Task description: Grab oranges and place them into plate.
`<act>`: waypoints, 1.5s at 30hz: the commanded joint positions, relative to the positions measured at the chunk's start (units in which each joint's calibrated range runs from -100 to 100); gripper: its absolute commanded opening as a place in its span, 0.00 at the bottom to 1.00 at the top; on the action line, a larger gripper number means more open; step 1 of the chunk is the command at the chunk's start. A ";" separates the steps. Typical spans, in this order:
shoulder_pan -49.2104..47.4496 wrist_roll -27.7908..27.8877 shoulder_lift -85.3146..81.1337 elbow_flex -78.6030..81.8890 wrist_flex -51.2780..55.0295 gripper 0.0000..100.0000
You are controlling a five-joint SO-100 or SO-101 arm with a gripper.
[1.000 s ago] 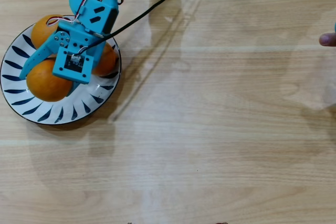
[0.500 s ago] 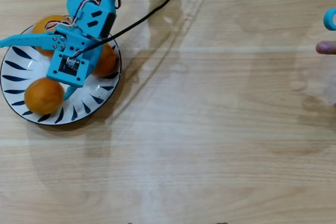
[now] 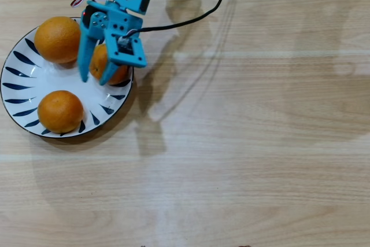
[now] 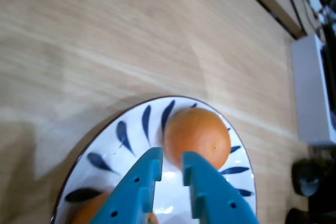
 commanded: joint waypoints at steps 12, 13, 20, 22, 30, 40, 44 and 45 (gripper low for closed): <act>-18.31 22.63 -45.08 20.67 33.03 0.02; -19.27 22.68 -47.87 23.02 33.21 0.02; -21.45 22.89 -66.55 38.87 40.43 0.02; -21.45 22.94 -71.70 42.40 43.61 0.02; -22.02 23.00 -83.88 56.34 51.60 0.02; -24.11 24.09 -84.22 55.98 51.60 0.02; -23.95 24.04 -84.05 56.61 51.26 0.02; -23.95 24.04 -84.05 56.61 51.26 0.02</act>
